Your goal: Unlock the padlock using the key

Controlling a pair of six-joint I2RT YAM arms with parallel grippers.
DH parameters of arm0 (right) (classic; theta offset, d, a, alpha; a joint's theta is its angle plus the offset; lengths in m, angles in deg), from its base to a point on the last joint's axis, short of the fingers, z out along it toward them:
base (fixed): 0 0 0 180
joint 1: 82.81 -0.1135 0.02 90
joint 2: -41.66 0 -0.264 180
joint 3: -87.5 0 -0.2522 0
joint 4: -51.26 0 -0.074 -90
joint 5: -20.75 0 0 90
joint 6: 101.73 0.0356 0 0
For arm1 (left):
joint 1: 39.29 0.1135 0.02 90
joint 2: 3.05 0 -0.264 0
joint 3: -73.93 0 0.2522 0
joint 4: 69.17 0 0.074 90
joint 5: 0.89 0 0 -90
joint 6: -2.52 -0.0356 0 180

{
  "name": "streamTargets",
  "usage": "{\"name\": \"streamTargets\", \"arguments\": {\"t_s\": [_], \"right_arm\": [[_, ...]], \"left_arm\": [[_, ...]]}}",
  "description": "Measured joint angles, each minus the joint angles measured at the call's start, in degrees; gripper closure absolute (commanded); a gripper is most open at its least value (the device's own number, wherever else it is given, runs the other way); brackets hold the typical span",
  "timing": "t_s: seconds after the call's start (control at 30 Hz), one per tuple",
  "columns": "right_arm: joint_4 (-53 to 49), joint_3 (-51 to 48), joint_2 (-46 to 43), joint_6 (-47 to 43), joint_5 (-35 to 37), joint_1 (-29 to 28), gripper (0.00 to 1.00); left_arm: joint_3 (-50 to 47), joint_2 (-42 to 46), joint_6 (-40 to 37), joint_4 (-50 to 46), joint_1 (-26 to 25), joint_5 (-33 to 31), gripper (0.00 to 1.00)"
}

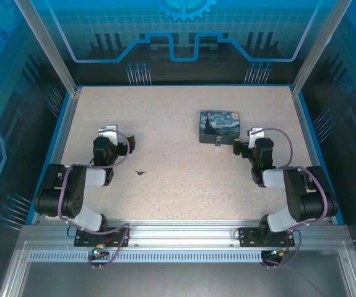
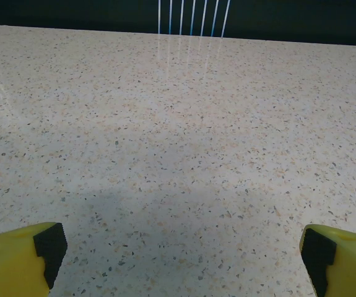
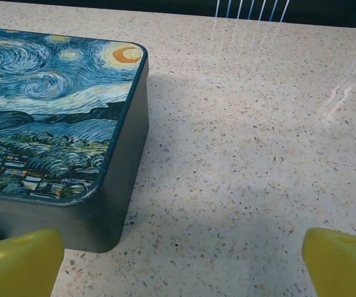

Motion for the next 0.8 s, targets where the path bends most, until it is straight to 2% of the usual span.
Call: {"name": "streamTargets", "arguments": {"t_s": [0.67,0.8], "right_arm": [[-0.11,0.04,-0.09,0.02,-0.44,0.00,0.00],[-7.34,1.66,-5.20,0.07,2.21,-0.44,0.00]], "left_arm": [[0.00,0.00,0.00,0.02,-0.02,-0.02,0.01],[-0.02,1.73,0.04,-2.10,-0.02,-1.25,0.01]]}}
